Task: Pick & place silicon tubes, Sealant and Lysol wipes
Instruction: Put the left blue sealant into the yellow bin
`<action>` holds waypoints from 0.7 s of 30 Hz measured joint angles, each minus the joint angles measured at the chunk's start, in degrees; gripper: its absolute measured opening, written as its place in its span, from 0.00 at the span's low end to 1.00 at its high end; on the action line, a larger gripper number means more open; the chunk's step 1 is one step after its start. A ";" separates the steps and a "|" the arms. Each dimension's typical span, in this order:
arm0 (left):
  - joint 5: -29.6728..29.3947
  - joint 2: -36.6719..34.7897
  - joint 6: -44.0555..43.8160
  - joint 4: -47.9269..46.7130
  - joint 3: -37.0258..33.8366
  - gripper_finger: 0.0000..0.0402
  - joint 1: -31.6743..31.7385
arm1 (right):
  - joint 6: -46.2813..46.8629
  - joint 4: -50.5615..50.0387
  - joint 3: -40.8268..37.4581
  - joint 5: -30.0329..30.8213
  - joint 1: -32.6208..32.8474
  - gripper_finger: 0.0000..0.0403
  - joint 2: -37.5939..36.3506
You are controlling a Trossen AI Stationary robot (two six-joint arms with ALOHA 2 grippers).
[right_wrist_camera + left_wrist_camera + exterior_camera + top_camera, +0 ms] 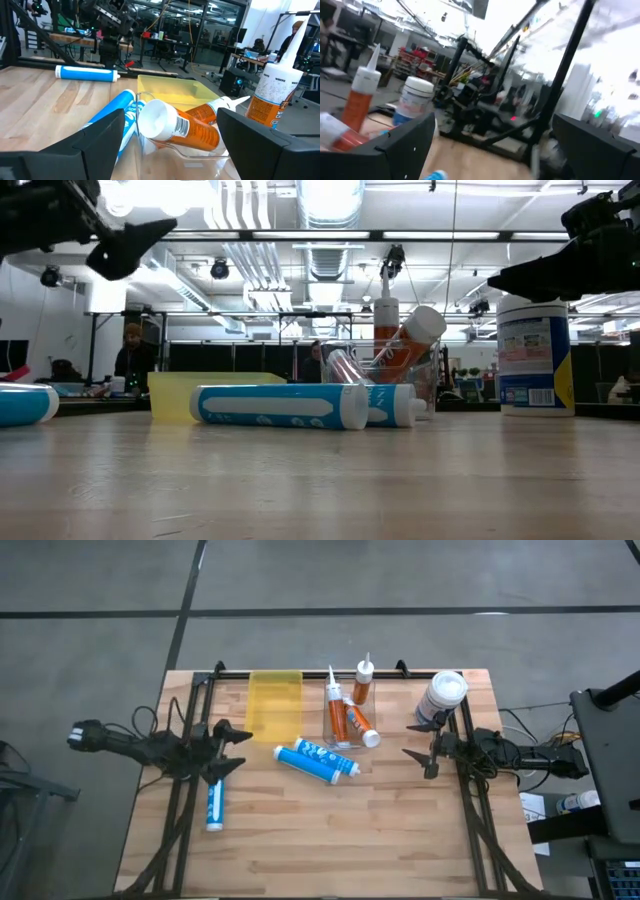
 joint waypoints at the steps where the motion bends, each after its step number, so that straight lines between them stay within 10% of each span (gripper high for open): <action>1: -0.96 1.31 2.35 -0.33 0.78 0.99 -0.98 | 0.00 0.00 0.00 0.00 0.00 0.78 0.00; 5: -16.26 8.46 8.98 -8.21 7.59 0.99 -8.32 | 0.00 0.00 0.00 0.00 0.00 0.78 0.02; 12: -67.38 25.14 -4.55 -28.98 25.97 0.99 -31.60 | 0.00 0.00 0.00 0.00 0.00 0.75 0.02; 21: -74.78 39.42 -7.65 -25.43 36.56 0.99 -48.06 | 0.00 0.00 0.00 0.00 0.00 0.76 0.02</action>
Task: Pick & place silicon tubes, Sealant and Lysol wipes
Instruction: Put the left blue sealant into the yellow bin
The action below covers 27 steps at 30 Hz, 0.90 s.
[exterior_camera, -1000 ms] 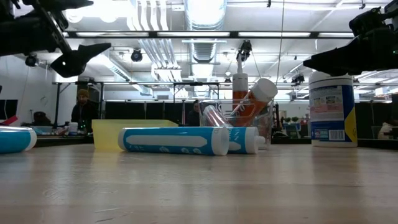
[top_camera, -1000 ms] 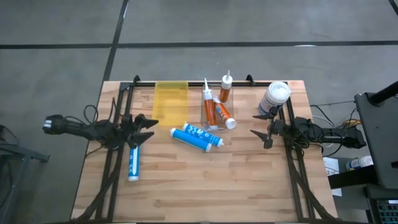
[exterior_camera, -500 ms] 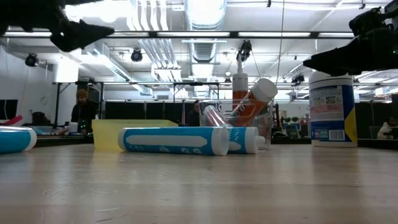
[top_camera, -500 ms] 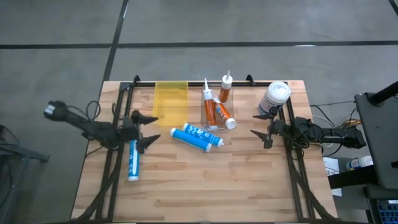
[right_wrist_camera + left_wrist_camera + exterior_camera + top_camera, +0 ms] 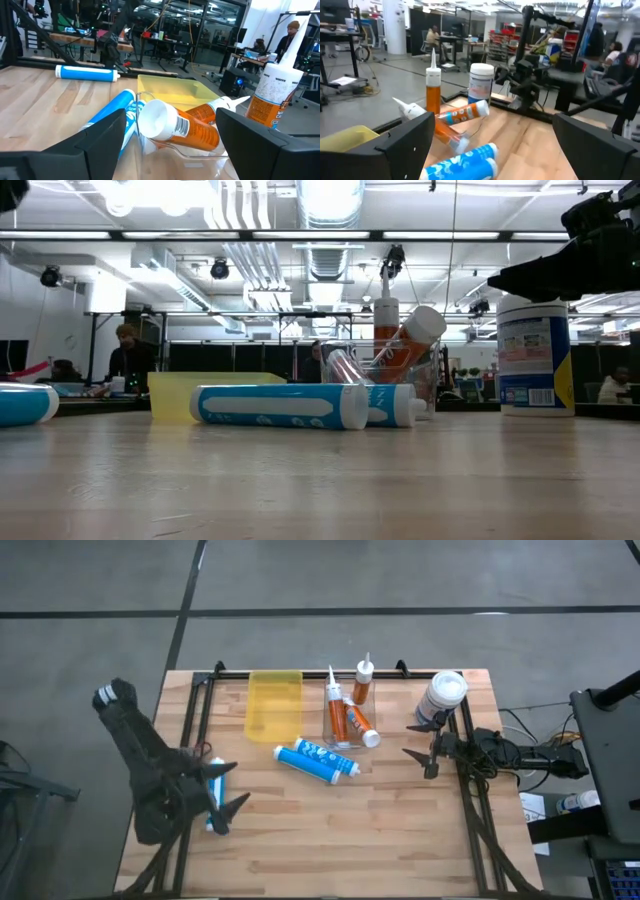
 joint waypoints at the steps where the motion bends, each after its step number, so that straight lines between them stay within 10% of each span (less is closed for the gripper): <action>1: -0.33 1.09 0.23 1.40 0.57 0.99 -0.19 | 0.00 0.02 0.00 0.02 0.00 0.76 0.00; 20: 2.51 6.91 -2.46 8.79 3.71 0.99 -10.06 | 0.00 0.00 0.00 0.00 0.00 0.75 0.33; 24: 12.20 7.58 -11.68 -4.44 6.65 0.99 -8.49 | 0.00 0.00 0.00 0.00 0.00 0.76 0.31; 27: 33.53 8.62 -30.17 -28.36 11.45 0.99 -0.74 | 0.00 0.00 0.00 0.00 0.00 0.77 0.31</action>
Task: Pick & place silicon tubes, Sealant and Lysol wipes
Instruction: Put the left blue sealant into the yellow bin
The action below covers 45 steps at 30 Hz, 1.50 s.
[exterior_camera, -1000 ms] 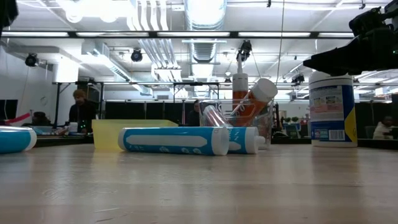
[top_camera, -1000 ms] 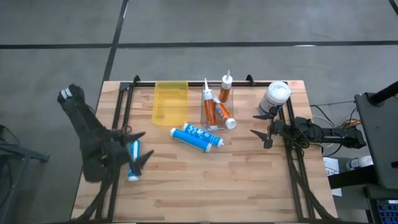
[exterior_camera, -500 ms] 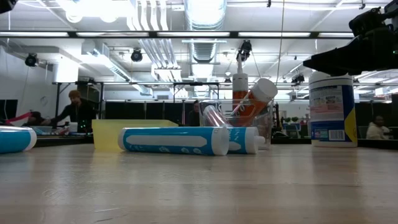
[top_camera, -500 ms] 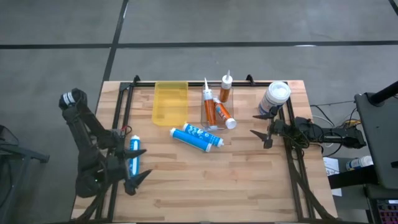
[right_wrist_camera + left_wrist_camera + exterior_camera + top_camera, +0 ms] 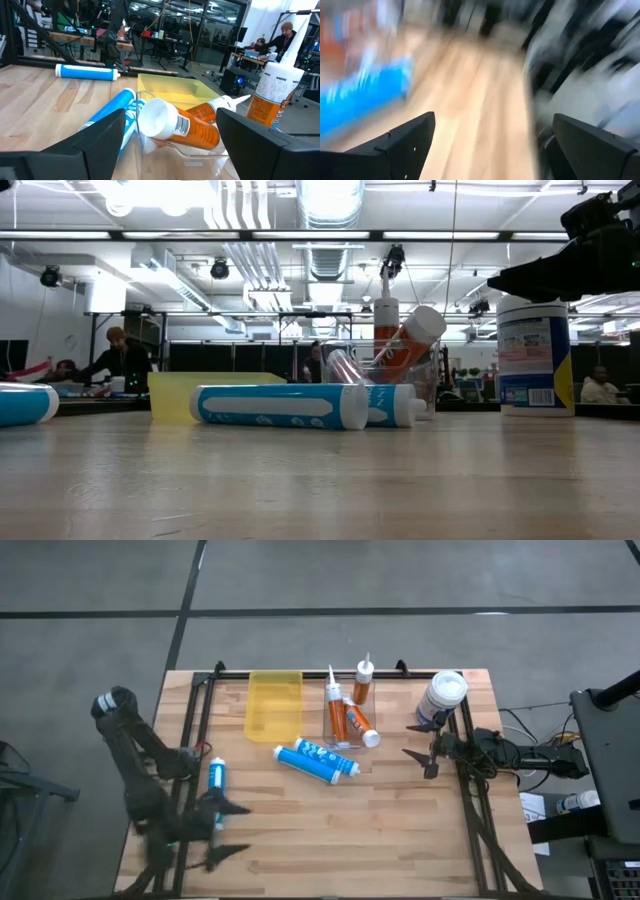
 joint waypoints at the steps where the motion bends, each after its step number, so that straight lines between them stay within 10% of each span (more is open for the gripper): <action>1: 5.81 1.51 -3.68 -5.51 1.46 0.99 3.76 | 0.00 0.00 0.00 0.01 0.00 0.77 0.00; 6: 26.45 10.17 -12.52 -25.18 10.44 0.99 20.84 | 0.00 0.00 0.00 0.00 0.00 0.78 0.00; 12: 30.30 20.97 -46.75 -67.30 25.15 0.99 18.88 | 0.00 -0.02 0.00 -0.01 0.02 0.77 0.04; 28: 46.20 12.64 -80.60 -59.09 12.05 0.99 3.30 | 0.00 0.02 0.00 -0.04 0.02 0.78 0.04; 45: 52.01 11.88 -78.54 -40.50 -0.04 0.99 3.12 | 0.00 0.00 0.00 -0.03 0.02 0.75 0.00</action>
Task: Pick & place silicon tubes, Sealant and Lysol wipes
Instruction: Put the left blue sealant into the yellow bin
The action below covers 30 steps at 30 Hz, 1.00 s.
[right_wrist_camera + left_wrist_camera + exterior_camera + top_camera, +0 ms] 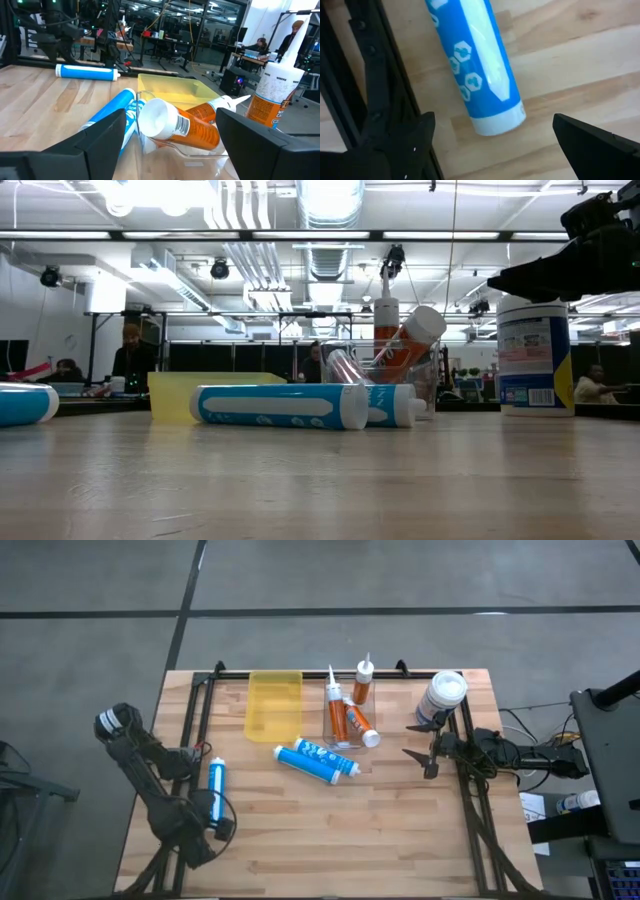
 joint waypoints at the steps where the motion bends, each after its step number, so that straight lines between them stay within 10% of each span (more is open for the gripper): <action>1: 0.17 0.00 -0.08 0.08 -0.35 0.99 0.06 | 0.00 0.00 0.00 -0.01 0.00 0.75 0.00; 30: 3.98 -0.22 3.79 18.53 -17.70 0.90 4.01 | 0.00 0.00 0.00 0.01 0.00 0.75 0.02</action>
